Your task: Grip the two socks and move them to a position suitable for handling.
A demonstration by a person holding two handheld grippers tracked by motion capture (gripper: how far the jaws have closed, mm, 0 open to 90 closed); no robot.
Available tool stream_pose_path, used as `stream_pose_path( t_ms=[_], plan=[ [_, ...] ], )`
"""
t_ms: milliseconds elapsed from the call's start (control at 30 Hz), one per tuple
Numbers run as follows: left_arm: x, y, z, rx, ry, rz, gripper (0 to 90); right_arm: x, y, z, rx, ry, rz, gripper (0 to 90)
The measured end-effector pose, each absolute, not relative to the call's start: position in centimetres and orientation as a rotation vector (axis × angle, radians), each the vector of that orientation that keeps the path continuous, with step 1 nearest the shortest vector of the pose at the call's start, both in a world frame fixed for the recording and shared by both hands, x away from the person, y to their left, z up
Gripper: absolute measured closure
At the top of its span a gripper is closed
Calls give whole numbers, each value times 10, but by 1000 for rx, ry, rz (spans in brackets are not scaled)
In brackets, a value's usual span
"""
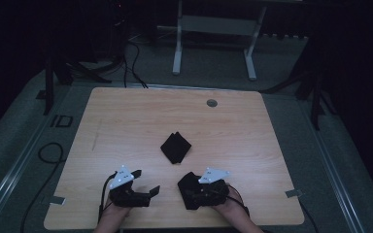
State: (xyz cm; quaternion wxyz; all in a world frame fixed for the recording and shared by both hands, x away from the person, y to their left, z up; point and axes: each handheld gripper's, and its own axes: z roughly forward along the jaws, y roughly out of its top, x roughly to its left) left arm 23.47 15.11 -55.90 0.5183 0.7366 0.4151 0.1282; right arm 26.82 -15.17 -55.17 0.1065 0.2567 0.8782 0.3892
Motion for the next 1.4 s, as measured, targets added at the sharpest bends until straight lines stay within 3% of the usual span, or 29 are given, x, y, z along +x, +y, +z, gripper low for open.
stream_pose_path(
  t_ms=[67,133,167,200,267,433,767,1000,1167,1267,1400],
  plan=[
    [233,140,-559,1805,933,314,46,269,-149,-560,695,2611,1038,455],
    [233,138,-559,1810,915,308,55,268,-152,-562,659,2579,1032,630],
    [233,136,-559,1818,905,300,55,268,-152,-562,659,2579,1032,630],
    [234,132,-561,1840,885,282,69,268,-154,-562,636,2543,1007,736],
    [234,129,-561,1858,880,289,136,268,-154,-563,623,2534,1017,757],
    [235,117,-561,1882,820,251,161,270,-155,-556,652,2534,1022,775],
    [239,96,-546,1921,652,284,455,254,-164,-501,578,2545,1375,773],
    [240,88,-538,1907,578,252,507,253,-159,-500,564,2557,1376,770],
    [243,87,-535,1888,578,206,668,255,-159,-500,578,2551,1392,769],
    [243,88,-533,1890,604,176,816,257,-160,-500,585,2534,1393,768],
    [242,88,-532,1912,627,194,854,257,-160,-500,583,2539,1393,763]
  ],
)
